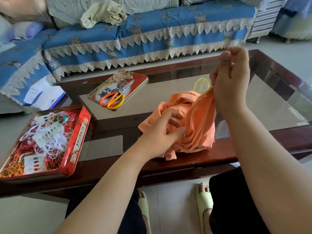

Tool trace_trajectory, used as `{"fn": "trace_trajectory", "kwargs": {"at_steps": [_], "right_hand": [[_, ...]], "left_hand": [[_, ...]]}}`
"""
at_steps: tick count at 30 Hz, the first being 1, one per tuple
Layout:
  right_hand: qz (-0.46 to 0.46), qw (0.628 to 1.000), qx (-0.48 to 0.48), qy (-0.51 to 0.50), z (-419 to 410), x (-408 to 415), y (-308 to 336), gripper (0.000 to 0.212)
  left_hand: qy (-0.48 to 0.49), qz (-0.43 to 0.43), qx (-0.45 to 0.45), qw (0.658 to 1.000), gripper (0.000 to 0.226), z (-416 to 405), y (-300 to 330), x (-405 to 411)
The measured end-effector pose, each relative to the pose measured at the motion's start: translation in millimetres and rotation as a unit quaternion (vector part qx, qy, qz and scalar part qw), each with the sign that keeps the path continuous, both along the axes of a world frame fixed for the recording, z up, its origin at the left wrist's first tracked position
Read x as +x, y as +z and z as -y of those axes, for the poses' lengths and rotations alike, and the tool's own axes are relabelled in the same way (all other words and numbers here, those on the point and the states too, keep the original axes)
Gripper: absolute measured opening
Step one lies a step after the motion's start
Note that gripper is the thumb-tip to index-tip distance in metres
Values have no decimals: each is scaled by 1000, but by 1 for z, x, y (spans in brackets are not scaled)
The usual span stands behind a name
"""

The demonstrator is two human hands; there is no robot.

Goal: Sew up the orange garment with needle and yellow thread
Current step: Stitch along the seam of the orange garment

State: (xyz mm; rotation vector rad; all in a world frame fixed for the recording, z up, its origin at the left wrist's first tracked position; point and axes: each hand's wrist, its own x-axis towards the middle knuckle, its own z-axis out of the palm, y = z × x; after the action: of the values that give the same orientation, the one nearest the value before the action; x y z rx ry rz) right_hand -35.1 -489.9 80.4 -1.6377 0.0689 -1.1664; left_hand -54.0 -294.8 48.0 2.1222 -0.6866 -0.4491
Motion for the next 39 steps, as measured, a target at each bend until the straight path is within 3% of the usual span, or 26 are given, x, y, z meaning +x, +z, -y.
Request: {"fn": "trace_trajectory", "kwargs": {"at_steps": [4,7,9,13,15,17,19,21,22,24,25,27,29,30,34,37,39], "right_hand": [[28,999,39,-14,5,-4,3,19],[54,996,56,-36,14,-7,3,19],[65,994,77,-48,22,-10,4,19],[80,989,96,-77,37,-12,6,20],[71,990,89,-81,38,-9,3,18],[62,991,83,-86,34,-4,2,15],[64,990,78,-96,29,1,2,14],[55,990,64,-108,27,5,-1,14],[28,991,52,-118,28,8,-6,13],[-80,989,10,-122,31,12,-15,12],[-156,981,-16,-112,33,14,-19,14],[-280,955,-66,-73,33,16,-25,17],[-310,946,-90,-31,28,15,-28,13],[-302,948,-93,-20,27,15,-28,11],[-227,972,-60,4,23,12,-23,8],[-178,983,-40,1,22,10,-21,8],[-163,986,-31,-6,23,10,-22,8]], "left_hand": [[-81,117,174,974,40,18,-12,25],[-161,149,312,924,41,28,-17,32],[-163,212,354,896,45,33,-18,34],[64,307,308,898,28,30,3,60],[182,347,243,887,24,20,29,76],[252,421,153,858,19,10,60,85],[281,516,69,807,15,5,80,82],[275,582,41,764,11,2,82,76],[254,587,57,767,10,0,74,70],[183,500,172,829,14,-5,48,61],[134,415,266,860,20,-7,34,58],[34,216,406,887,41,-12,13,54],[5,76,399,914,54,-14,7,51],[19,76,366,927,53,-13,7,52],[71,266,233,933,22,-4,11,60],[14,272,139,952,28,12,4,60],[14,312,79,947,23,18,-3,56]]}}
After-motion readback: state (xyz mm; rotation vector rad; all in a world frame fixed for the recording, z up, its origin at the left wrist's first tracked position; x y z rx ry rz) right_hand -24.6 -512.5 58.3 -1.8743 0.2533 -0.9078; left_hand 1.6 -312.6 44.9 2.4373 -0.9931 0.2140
